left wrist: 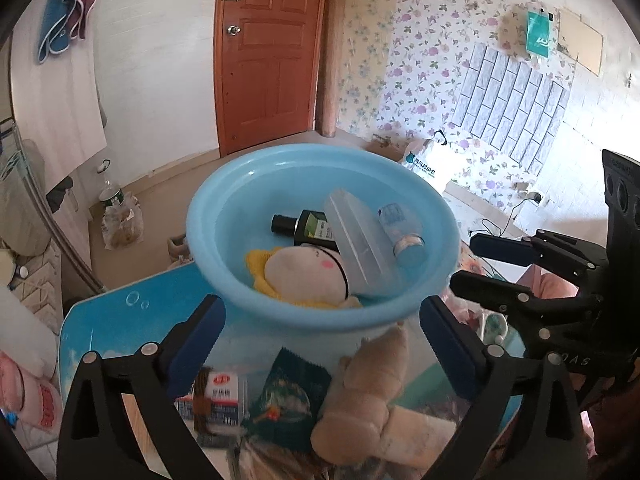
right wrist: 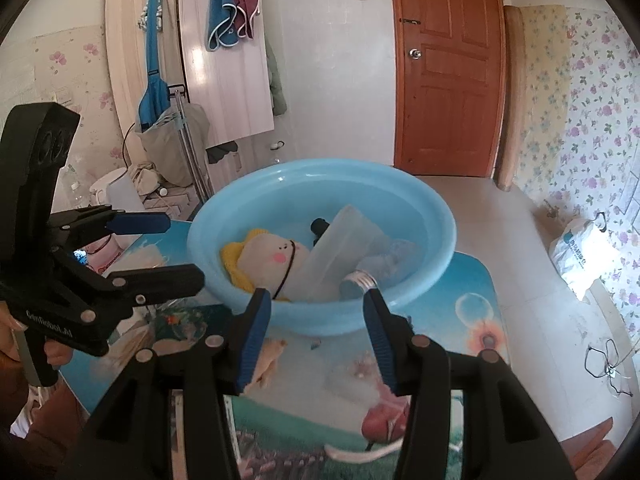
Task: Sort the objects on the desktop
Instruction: 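Withdraw both tools from the basin back over the table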
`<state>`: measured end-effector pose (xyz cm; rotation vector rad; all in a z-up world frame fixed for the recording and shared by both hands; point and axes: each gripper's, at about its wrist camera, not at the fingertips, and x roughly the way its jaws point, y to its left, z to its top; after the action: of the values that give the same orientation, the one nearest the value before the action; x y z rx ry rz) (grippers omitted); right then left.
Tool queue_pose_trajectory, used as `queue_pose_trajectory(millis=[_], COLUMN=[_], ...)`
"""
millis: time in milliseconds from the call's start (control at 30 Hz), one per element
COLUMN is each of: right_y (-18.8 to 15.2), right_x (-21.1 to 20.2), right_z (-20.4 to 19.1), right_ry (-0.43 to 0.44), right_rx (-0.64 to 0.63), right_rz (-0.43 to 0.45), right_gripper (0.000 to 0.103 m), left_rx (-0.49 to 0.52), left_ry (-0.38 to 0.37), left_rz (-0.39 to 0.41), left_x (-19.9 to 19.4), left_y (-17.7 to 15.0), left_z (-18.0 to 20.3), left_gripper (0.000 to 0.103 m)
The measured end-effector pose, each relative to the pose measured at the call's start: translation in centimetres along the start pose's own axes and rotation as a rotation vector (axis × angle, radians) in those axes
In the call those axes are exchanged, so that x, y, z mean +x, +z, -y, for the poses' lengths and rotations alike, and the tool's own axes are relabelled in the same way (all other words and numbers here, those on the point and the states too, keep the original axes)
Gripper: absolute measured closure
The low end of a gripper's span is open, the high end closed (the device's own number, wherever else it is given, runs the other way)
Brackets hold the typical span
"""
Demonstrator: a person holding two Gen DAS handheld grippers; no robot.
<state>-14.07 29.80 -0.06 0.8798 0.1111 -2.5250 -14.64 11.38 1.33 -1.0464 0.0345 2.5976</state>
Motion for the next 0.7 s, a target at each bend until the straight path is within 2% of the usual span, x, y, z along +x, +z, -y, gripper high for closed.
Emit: queue_pose_trajectory(millis=[67,133,200,300,433,500,700], right_y=[-0.3,-0.7,-0.8,-0.8,-0.9,-1.1,-2.3], right_x=[-0.3,-0.7,-1.2,-2.3,-3.1,-3.6,-4.1], right_z=[-0.1,-0.1,-0.1,-0.4,-1.3,-1.7,-2.0], right_ry=[0.004,-0.008,-0.020,-0.042,-0.062,-0.065,-0.009], right_rx=[0.015,0.037,0.055,0.077,0.051,0.050,0.074], right_rz=[-0.004,-0.004,0.002,0.042,0.049,0.063,0.089], right_gripper=[0.055,0.047,0.031,0.024,0.013,0.000,0.000], left_rx=[0.004,0.005,0.011,0.003,0.009,0.010,0.029], left_ry=[0.000,0.004,0.020,0.058,0.077,0.102,0.160], left_rz=[-0.003,-0.001,0.011,0.025,0.038,0.048,0.059], left_x=[-0.7,-1.2,-1.9,-2.7,-4.1,-4.6,-6.0], left_y=[-0.6,-1.0,-1.5,-2.0,-2.7,-2.9,-4.0], left_z=[0.2,0.4,0.8,1.0,1.3,1.3,1.2], left_gripper=[0.005,0.005,0.005,0.002,0.000,0.000,0.000])
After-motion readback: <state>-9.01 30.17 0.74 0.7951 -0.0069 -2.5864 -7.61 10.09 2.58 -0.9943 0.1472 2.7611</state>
